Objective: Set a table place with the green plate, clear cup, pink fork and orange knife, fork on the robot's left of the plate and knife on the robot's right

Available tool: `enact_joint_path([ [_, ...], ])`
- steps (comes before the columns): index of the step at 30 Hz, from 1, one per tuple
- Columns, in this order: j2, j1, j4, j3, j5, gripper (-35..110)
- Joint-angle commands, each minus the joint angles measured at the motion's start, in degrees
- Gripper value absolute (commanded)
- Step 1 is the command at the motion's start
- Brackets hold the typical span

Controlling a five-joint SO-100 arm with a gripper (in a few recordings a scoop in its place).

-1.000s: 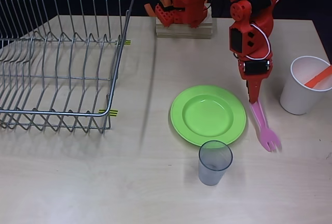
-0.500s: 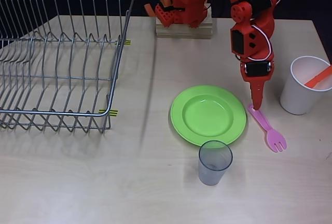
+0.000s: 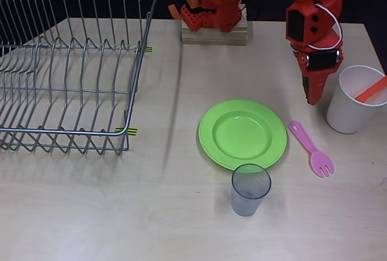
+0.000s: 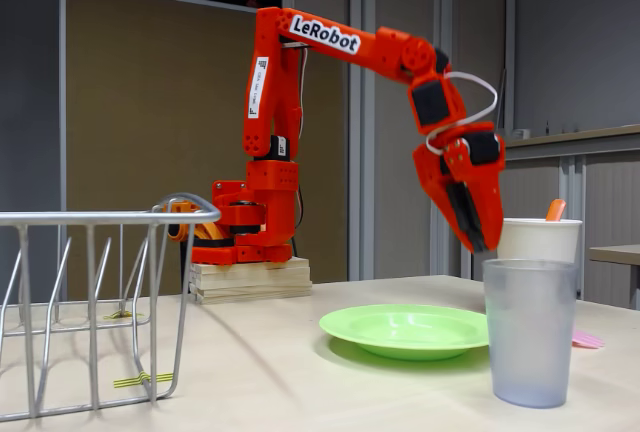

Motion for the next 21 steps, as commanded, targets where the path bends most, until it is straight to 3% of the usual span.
enact_joint_path([
  [1, 4.7, -2.2, 7.9, -5.0, 12.2, 0],
  [6, 4.3, -6.9, 12.9, -12.7, 36.0, 0],
  [10, 5.5, -9.9, 8.5, -12.4, 56.8, 0],
  [16, 1.4, -14.5, 7.6, -16.2, 69.7, 0],
  [21, 0.2, -16.6, 2.5, -19.4, 69.1, 0],
])
